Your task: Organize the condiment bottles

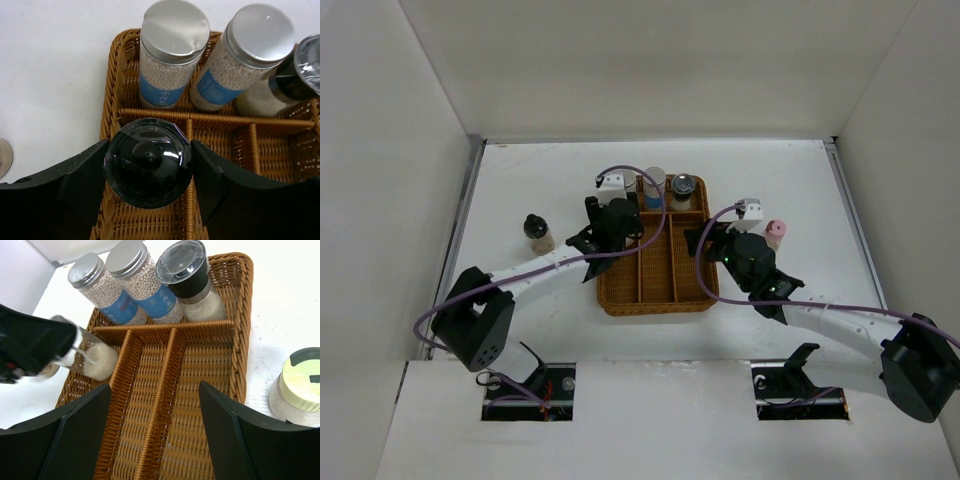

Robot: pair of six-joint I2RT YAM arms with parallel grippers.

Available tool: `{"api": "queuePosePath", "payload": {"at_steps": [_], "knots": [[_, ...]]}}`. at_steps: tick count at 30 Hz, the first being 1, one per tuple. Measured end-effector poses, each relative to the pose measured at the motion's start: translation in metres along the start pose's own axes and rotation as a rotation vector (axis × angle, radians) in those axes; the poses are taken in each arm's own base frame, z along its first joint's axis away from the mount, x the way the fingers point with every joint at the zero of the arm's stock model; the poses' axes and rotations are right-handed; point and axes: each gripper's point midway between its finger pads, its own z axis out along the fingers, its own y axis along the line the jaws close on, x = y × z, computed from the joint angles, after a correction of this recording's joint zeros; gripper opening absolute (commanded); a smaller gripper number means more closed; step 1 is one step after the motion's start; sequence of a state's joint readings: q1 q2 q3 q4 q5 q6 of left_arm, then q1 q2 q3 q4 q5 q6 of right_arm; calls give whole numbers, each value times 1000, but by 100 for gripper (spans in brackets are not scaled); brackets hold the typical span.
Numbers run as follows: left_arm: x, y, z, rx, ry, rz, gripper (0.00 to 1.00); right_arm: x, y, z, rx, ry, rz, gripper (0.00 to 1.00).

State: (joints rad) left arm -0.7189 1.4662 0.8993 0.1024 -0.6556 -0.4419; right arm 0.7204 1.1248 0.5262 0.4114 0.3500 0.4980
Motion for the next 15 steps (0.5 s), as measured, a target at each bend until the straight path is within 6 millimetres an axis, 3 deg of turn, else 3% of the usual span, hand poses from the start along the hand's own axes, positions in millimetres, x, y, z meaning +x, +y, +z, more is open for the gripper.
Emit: {"api": "queuePosePath", "payload": {"at_steps": [8, 15], "knots": [[31, 0, 18, -21, 62, 27, 48, 0, 0, 0, 1, 1, 0, 79], [29, -2, 20, -24, 53, 7, 78, 0, 0, 0, 2, 0, 0, 82]]}}
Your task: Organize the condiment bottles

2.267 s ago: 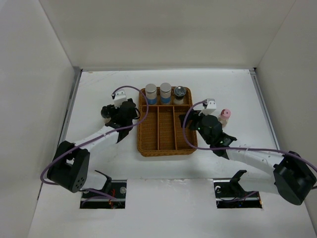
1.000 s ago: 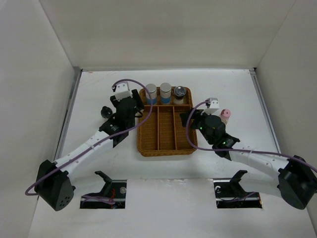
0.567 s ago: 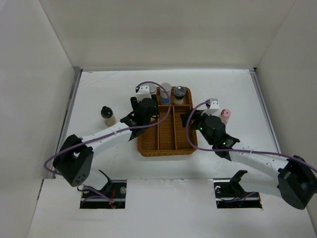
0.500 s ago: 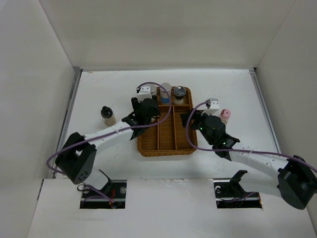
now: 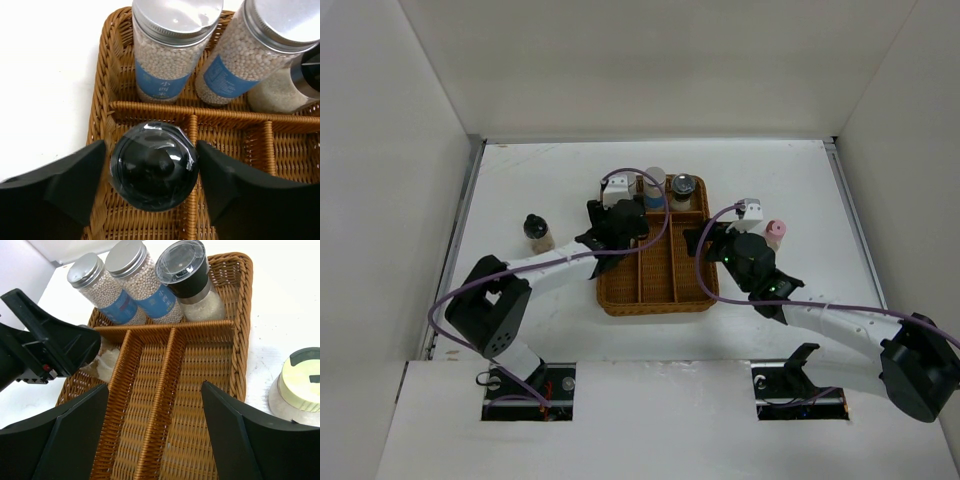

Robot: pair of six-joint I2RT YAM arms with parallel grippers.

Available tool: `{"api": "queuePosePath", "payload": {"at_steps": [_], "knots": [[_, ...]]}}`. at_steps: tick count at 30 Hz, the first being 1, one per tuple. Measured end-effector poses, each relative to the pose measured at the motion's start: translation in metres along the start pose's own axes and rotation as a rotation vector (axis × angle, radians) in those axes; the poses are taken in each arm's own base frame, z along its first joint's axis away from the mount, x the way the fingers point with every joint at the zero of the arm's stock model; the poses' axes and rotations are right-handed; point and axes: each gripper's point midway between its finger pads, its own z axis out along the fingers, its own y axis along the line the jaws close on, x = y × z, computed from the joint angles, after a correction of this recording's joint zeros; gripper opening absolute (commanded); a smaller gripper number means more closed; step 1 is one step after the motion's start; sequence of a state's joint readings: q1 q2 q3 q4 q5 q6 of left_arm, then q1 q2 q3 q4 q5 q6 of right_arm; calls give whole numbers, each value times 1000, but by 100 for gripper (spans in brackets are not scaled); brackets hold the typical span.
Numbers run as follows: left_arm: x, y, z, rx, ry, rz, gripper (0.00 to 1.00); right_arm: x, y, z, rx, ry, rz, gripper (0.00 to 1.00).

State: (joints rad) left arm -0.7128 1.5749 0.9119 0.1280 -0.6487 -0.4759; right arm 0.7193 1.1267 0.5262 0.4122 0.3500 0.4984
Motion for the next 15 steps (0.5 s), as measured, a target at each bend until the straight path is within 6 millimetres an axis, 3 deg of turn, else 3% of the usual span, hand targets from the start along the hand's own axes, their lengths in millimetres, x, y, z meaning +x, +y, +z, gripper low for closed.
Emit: {"api": "queuePosePath", "payload": {"at_steps": [5, 10, 13, 15], "knots": [[-17, -3, -9, 19, -35, -32, 84, 0, 0, 0, 0, 0, 0, 83], [-67, 5, -39, 43, -138, -114, 84, 1, 0, 0, -1, 3, -1, 83], [-96, 30, -59, 12, -211, -174, 84, 1, 0, 0, -2, 2, 0, 80], [-104, 57, -66, -43, -237, -200, 84, 1, 1, 0, -4, 4, 2, 77]]}}
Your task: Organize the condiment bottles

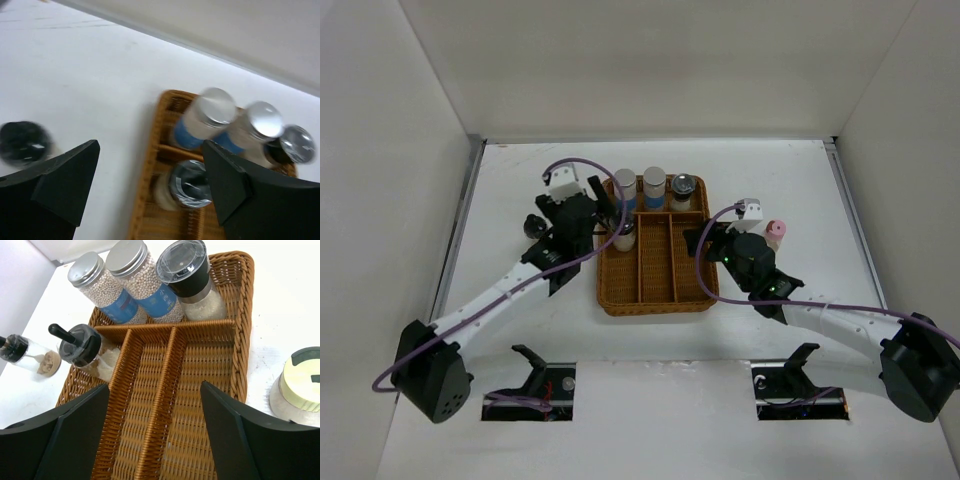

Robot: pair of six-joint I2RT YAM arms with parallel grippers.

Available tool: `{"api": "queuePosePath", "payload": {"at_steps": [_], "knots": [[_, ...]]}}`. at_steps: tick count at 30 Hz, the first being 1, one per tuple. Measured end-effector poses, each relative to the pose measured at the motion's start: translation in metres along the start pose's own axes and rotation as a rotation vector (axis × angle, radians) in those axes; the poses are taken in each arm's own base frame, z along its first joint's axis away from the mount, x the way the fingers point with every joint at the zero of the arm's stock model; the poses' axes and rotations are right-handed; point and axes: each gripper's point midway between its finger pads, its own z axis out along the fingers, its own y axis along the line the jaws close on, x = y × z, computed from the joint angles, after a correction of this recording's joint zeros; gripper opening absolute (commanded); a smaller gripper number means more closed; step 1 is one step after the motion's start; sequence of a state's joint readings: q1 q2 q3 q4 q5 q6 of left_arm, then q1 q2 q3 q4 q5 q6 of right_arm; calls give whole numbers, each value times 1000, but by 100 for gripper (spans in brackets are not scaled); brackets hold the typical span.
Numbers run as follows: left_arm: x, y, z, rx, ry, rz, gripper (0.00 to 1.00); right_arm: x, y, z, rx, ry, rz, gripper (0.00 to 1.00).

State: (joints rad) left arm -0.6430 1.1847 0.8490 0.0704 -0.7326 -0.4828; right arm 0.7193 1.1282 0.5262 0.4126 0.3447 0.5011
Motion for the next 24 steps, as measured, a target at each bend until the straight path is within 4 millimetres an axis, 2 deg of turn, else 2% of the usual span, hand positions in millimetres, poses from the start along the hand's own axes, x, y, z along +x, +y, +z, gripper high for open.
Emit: {"api": "queuePosePath", "payload": {"at_steps": [3, 6, 9, 18, 21, 24], "knots": [[-3, 43, -1, -118, -13, 4, 84, 0, 0, 0, -1, 1, 0, 73], [8, 77, -1, -224, 14, 45, 84, 1, 0, 0, -1, 2, 1, 72], [22, 101, 0, -300, 44, 79, 85, 3, -1, 1, 3, 10, -3, 73], [55, 154, 17, -467, 113, 113, 87, 4, -1, 1, 3, 11, -3, 81], [66, 165, 26, -493, 140, 113, 86, 7, -2, 3, 6, 19, -6, 82], [68, 170, 34, -496, 141, 91, 86, 12, -3, 4, 10, 32, -12, 82]]}}
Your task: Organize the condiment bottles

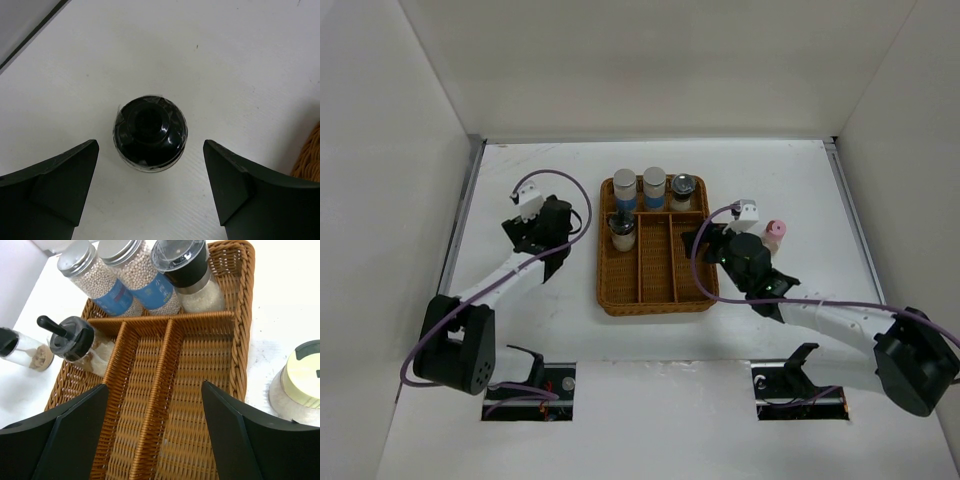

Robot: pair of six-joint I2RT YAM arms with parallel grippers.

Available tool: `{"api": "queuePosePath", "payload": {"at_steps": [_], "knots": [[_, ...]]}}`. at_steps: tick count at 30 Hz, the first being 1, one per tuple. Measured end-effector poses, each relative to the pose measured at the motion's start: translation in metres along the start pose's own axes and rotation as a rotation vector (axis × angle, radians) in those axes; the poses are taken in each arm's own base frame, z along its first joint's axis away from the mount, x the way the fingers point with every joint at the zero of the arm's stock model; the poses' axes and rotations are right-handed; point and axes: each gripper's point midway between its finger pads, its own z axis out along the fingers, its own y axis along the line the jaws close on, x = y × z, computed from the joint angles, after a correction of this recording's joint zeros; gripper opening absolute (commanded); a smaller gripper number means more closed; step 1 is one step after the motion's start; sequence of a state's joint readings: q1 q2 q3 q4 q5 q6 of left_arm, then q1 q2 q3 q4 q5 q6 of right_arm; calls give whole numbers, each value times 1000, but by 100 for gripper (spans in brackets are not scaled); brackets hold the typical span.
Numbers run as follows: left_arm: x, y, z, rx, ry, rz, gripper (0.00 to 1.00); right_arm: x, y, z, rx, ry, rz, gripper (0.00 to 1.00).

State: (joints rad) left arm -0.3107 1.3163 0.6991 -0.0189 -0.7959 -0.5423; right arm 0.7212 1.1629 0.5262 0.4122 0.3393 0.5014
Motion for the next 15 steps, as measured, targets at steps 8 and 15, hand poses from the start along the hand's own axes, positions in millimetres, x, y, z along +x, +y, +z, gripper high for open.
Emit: {"api": "queuePosePath", "payload": {"at_steps": [8, 15], "knots": [[-8, -1, 16, 15, -14, -53, 82, 12, 1, 2, -3, 32, -16, 82], [6, -1, 26, 20, 33, -40, 63, 13, 2, 2, -5, 34, -17, 81]]}}
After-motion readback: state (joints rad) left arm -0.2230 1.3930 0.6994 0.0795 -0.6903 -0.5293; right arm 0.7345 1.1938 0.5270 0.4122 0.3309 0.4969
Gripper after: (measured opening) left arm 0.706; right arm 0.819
